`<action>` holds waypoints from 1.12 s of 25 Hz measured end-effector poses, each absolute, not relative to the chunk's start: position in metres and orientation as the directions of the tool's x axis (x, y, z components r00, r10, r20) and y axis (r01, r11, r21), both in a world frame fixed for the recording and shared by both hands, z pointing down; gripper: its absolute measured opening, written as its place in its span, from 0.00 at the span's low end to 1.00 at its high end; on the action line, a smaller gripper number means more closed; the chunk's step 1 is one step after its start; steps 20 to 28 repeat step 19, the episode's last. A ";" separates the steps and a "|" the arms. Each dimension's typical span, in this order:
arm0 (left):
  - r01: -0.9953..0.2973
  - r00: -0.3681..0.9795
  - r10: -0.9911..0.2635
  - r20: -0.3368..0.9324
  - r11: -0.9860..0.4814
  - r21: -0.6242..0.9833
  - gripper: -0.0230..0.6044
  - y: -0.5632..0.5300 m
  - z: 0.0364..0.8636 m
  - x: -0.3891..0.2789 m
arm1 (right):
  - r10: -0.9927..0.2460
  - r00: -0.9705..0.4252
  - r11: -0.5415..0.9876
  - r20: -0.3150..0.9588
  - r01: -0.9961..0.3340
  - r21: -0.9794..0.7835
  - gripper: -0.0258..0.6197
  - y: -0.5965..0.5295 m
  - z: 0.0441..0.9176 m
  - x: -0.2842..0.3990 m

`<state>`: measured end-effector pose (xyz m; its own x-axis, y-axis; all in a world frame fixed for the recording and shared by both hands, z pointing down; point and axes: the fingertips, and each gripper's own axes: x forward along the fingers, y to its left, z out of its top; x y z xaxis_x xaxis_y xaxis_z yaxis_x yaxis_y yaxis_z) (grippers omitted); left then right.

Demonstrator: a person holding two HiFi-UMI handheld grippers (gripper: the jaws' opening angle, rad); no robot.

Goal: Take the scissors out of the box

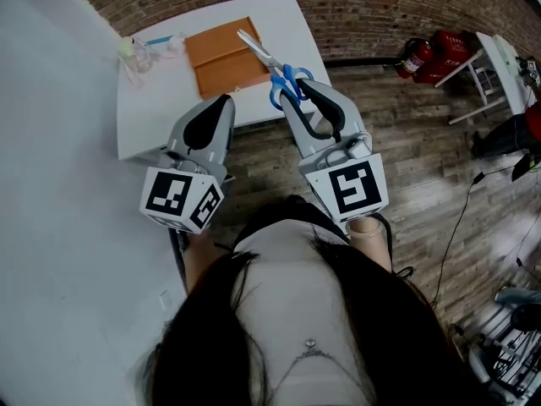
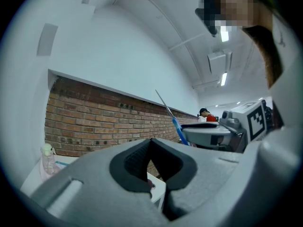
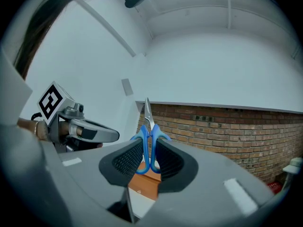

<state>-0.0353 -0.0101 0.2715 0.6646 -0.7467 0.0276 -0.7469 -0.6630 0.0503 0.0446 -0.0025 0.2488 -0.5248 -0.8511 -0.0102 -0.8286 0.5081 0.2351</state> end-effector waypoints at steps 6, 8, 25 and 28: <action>-0.737 0.675 -0.737 0.032 -0.674 0.048 0.04 -0.019 0.280 -0.040 | -0.852 -0.523 0.504 -0.024 -0.831 0.236 0.19 -0.010 0.254 0.036; -0.736 0.677 -0.735 0.034 -0.676 0.049 0.04 -0.021 0.282 -0.041 | -0.854 -0.520 0.500 -0.026 -0.833 0.235 0.19 -0.012 0.256 0.035; -0.743 0.670 -0.741 0.047 -0.668 0.050 0.04 -0.029 0.299 -0.036 | -0.843 -0.537 0.517 -0.035 -0.826 0.225 0.19 -0.020 0.270 0.037; -0.743 0.670 -0.741 0.047 -0.668 0.050 0.04 -0.029 0.299 -0.036 | -0.843 -0.537 0.517 -0.035 -0.826 0.225 0.19 -0.020 0.270 0.037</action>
